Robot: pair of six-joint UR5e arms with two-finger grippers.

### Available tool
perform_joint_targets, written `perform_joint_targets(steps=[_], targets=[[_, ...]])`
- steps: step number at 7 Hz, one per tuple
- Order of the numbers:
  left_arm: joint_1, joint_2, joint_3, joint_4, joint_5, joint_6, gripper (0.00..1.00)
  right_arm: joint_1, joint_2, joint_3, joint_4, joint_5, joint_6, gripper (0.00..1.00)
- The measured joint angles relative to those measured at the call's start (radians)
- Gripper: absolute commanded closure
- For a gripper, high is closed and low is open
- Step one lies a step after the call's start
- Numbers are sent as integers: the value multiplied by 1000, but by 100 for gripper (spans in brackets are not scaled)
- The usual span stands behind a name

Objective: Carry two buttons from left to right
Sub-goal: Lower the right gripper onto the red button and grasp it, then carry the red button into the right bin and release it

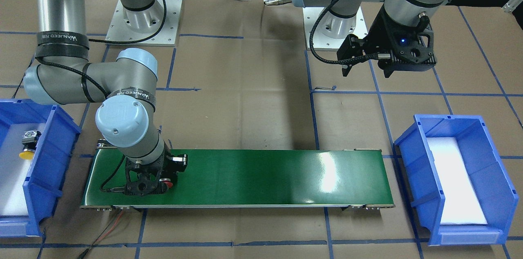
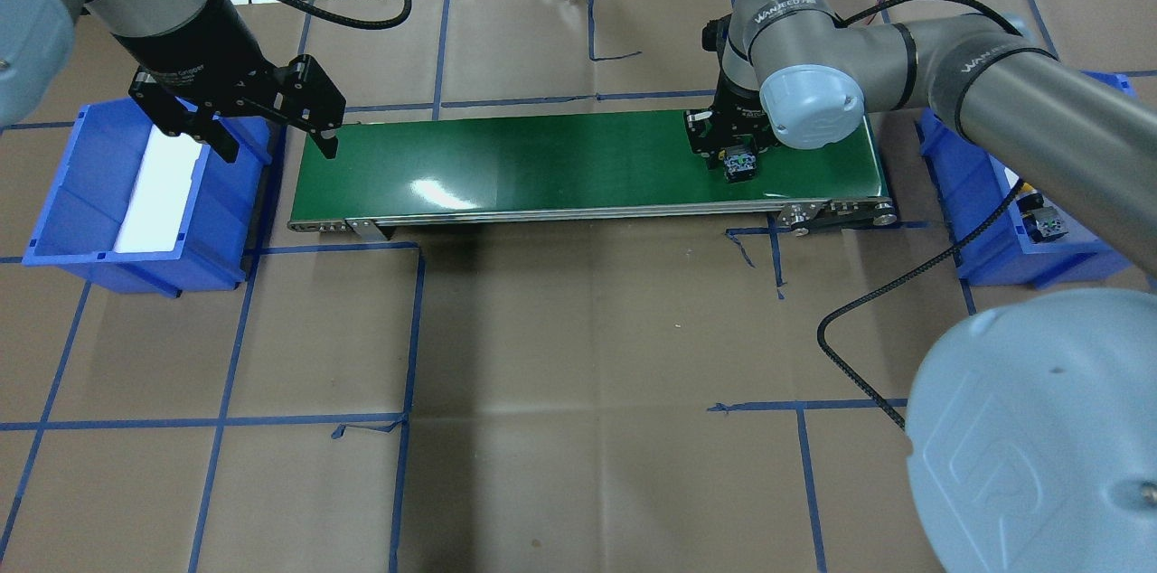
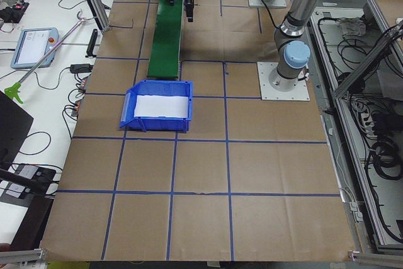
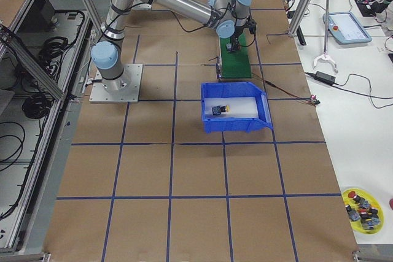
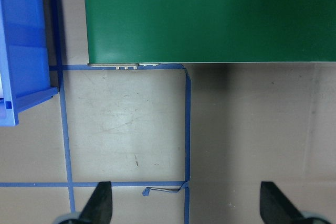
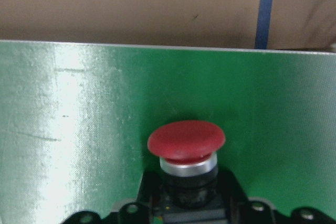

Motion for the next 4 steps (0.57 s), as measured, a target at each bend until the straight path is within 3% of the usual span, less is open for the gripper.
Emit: perform_joint_targets(steps=[4], targets=[[0,0,0,0,0,0,0,-86,-150,-14,128,-1,-7,97]])
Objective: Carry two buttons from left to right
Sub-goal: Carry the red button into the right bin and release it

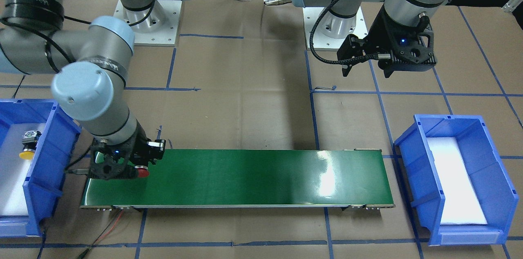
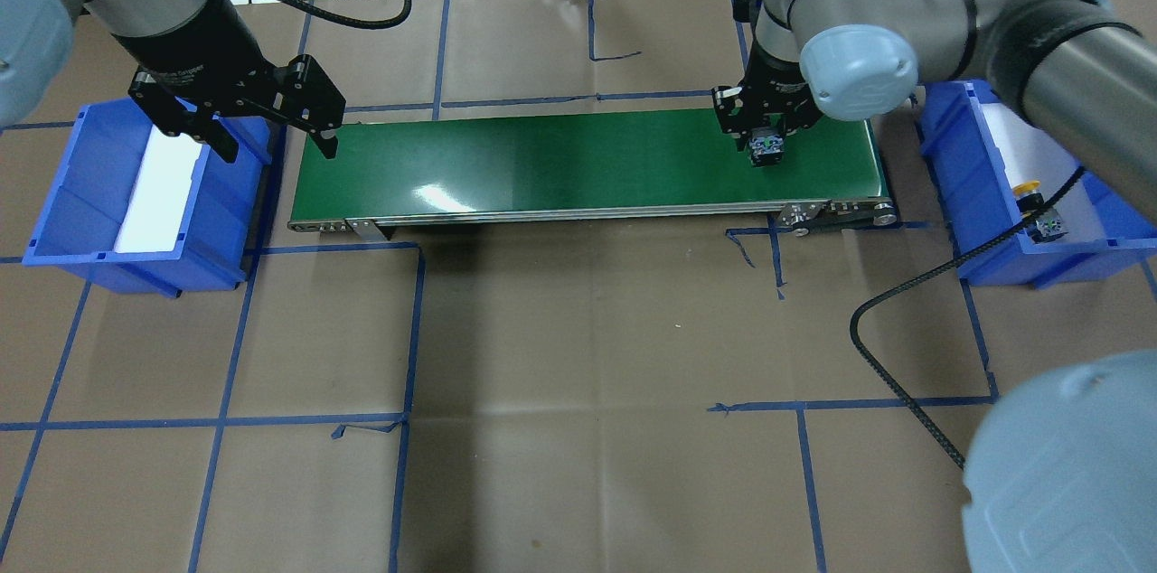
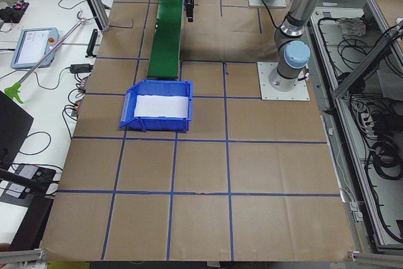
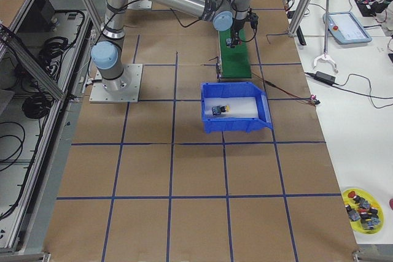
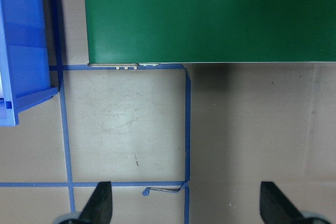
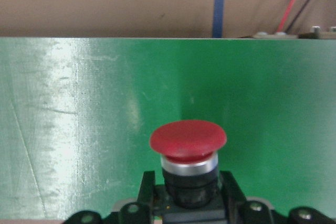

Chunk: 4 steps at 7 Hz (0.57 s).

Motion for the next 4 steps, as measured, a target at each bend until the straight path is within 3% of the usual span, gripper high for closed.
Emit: perform_joint_targets(steps=[2,4], targets=[[1,0,0,0,0,0,0,-153,-104,-8,46,7,-108,97],[1,0,0,0,0,0,0,-313,-112,-86,87,4,-354,98]])
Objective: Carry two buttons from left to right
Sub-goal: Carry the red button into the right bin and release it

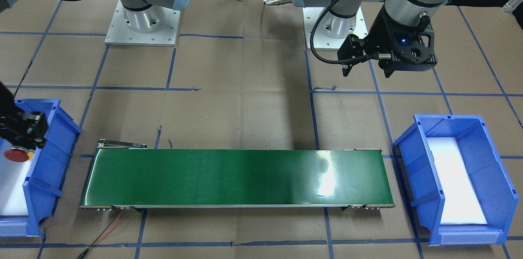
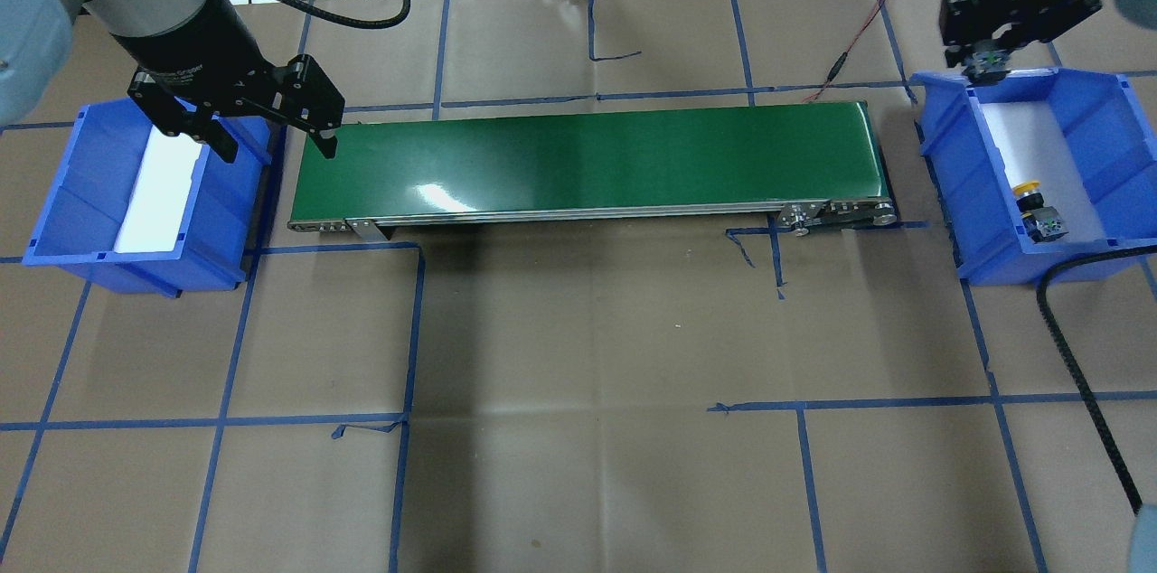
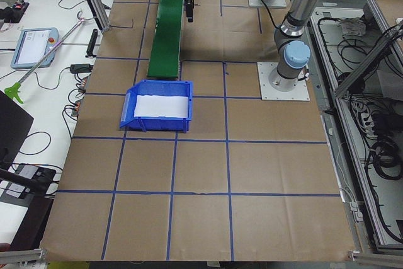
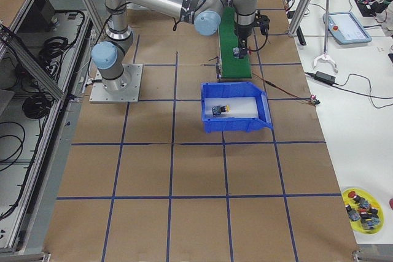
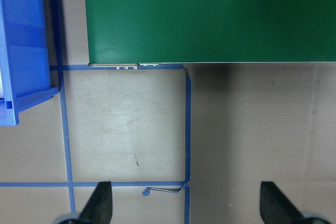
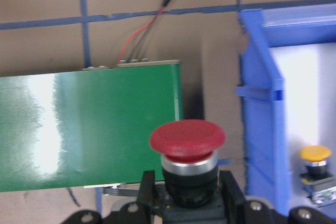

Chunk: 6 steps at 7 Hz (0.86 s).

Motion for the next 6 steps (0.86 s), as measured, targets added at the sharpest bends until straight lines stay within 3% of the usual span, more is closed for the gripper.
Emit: perform_joint_targets(steps=[2,6], targets=[[0,0,1,1,0,0,0,-77,57,-64,36,-5,-179,98],[0,0,0,1,0,0,0,-161,152,-62,32,-3,-250,98]])
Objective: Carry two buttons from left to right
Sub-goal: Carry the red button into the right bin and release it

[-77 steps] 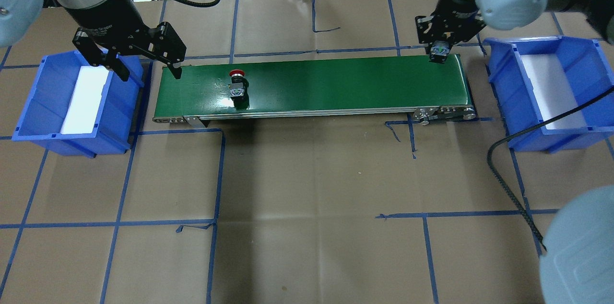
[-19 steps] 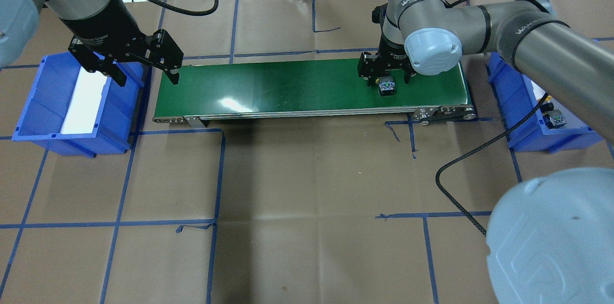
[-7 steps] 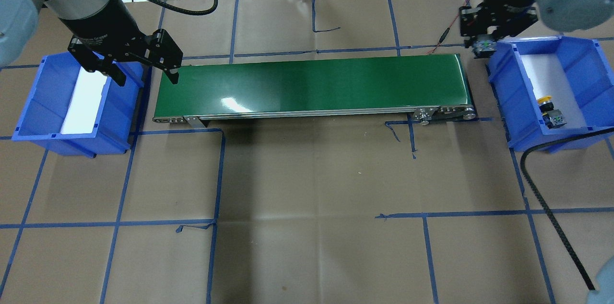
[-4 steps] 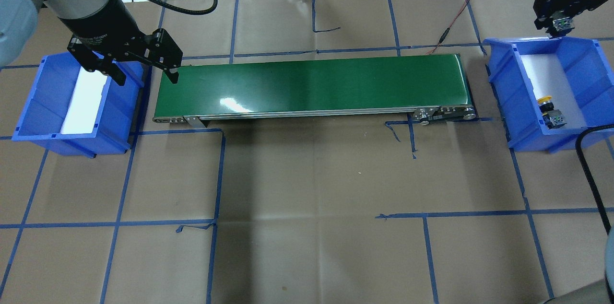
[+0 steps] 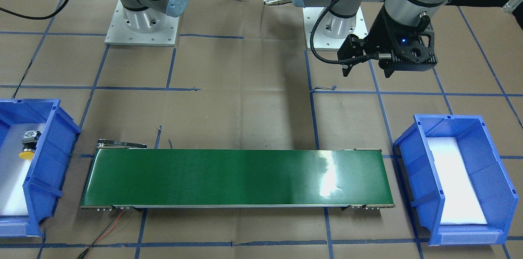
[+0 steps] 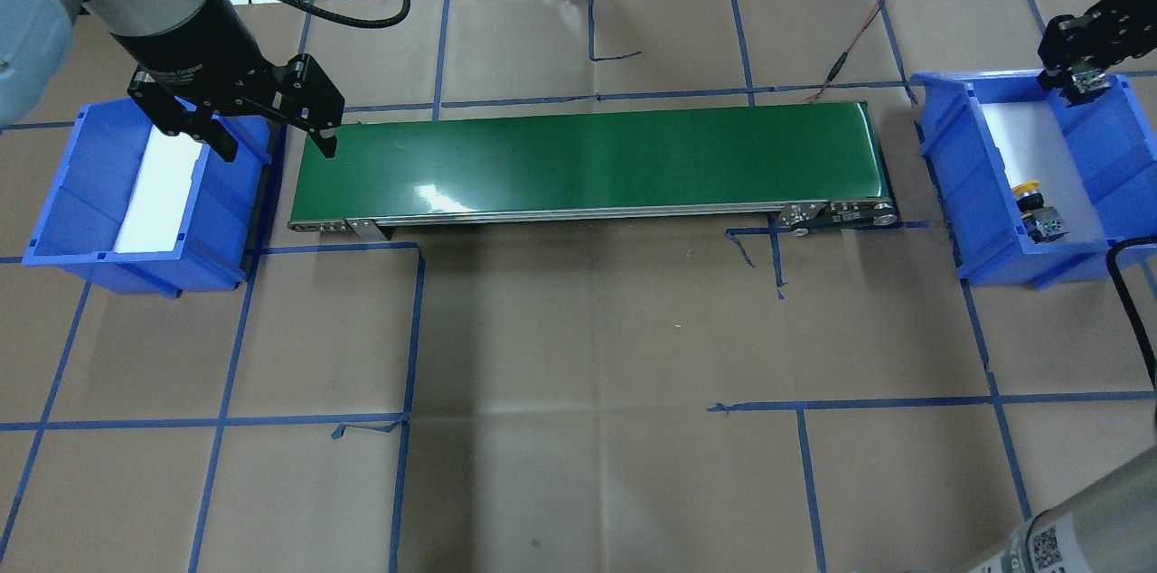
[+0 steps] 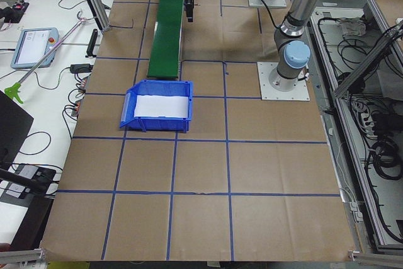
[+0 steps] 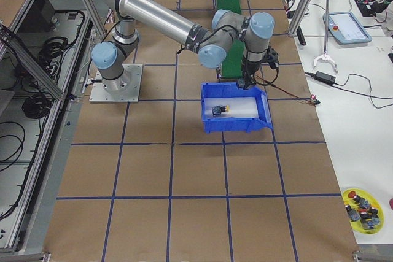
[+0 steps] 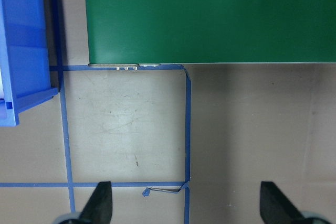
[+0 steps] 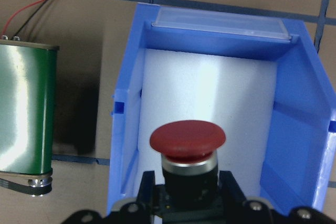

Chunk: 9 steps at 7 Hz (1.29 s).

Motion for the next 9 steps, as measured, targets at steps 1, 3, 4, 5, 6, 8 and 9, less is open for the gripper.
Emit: perform_joint_targets(steps=[1,3,4,5,6,8,9], targets=[[0,0,0,0,0,0,0,-10,30,6,-9,-1,6,98],[0,0,1,0,-1,3,0,-17,112,10,-68,-7,17,98],[0,-1,1,0,-1,23,0,-17,142,14,-94,-7,30,98],[0,-1,1,0,-1,56,0,-17,164,27,-115,-7,45,98],[0,-1,1,0,-1,74,0,-16,178,50,-140,-6,52,97],[0,-2,1,1,-1,75,0,-16,191,78,-183,-8,56,87],[0,-2,1,1,-1,74,0,-16,193,78,-188,-9,56,33]])
